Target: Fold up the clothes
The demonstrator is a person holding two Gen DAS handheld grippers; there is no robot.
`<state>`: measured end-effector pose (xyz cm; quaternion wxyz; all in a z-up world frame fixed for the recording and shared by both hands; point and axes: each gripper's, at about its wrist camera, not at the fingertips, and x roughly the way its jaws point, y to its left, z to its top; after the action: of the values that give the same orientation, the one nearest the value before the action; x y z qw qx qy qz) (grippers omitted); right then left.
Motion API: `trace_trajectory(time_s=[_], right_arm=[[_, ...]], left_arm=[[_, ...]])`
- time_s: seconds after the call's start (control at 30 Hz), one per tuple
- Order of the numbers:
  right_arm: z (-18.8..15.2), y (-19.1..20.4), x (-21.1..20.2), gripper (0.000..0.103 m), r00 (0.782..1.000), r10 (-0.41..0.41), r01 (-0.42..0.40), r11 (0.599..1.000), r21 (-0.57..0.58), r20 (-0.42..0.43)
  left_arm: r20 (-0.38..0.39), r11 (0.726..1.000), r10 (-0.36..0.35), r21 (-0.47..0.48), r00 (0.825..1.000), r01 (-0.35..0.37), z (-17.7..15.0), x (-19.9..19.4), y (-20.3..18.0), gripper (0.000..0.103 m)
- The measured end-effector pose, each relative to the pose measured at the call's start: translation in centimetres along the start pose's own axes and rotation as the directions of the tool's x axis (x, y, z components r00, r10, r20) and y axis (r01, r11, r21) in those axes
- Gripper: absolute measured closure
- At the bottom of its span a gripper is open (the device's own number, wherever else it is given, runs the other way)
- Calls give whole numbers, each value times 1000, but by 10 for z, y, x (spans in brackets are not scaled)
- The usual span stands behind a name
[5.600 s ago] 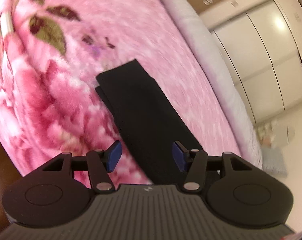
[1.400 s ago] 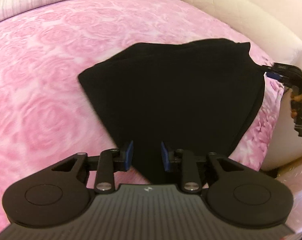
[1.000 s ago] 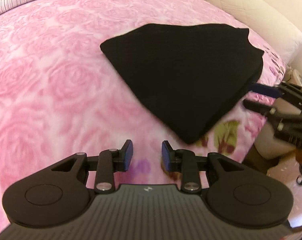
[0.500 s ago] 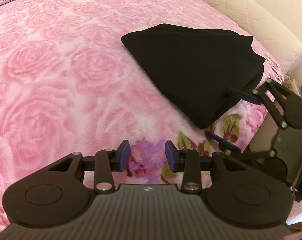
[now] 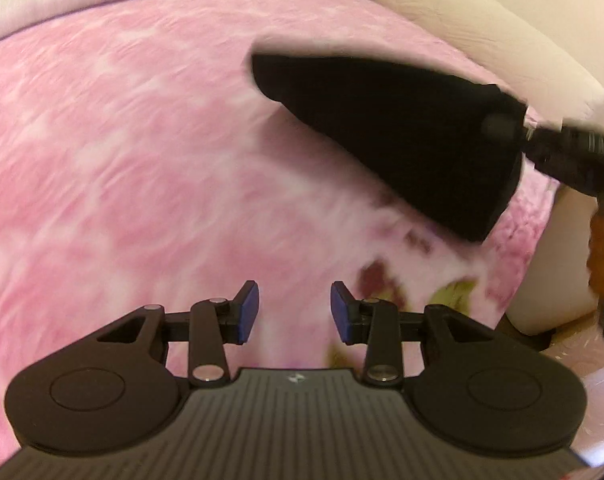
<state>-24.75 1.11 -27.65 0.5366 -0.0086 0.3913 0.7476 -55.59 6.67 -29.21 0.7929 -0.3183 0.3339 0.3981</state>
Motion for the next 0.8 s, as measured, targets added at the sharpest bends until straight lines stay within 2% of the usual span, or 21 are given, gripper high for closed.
trace_trajectory(time_s=[0.07,0.13,0.2,0.27,0.33,0.47,0.53,0.6,0.7,0.8], right_arm=[[22,-47,-23,94,996,-11,-4,986,166,90],[33,-89,-39,93,987,-96,60,964,259,128],[36,-130,-43,92,975,-196,151,928,340,101],[34,-158,-36,92,969,-241,202,900,387,54],[32,-167,-29,92,974,-220,183,897,403,47],[54,-135,-43,93,972,-188,150,959,241,142],[66,-118,-58,93,961,-177,147,978,149,211],[73,-112,-75,93,942,-199,181,979,92,268],[65,-146,-77,93,922,-307,266,945,190,234],[49,-184,-71,93,927,-324,249,909,334,188]], left_arm=[[10,999,-33,26,999,32,13,15,-18,69],[19,997,-65,52,998,64,25,29,-36,69],[28,992,-98,78,995,96,38,44,-53,69],[35,986,-132,104,991,127,51,59,-71,69],[42,979,-165,131,985,158,64,73,-89,69],[56,966,-217,158,975,206,83,95,-115,69],[64,964,-232,151,971,221,87,101,-121,69],[72,961,-247,144,966,235,91,106,-127,67],[56,957,-253,158,966,242,96,120,-137,67],[52,956,-250,172,967,238,95,122,-141,67]])
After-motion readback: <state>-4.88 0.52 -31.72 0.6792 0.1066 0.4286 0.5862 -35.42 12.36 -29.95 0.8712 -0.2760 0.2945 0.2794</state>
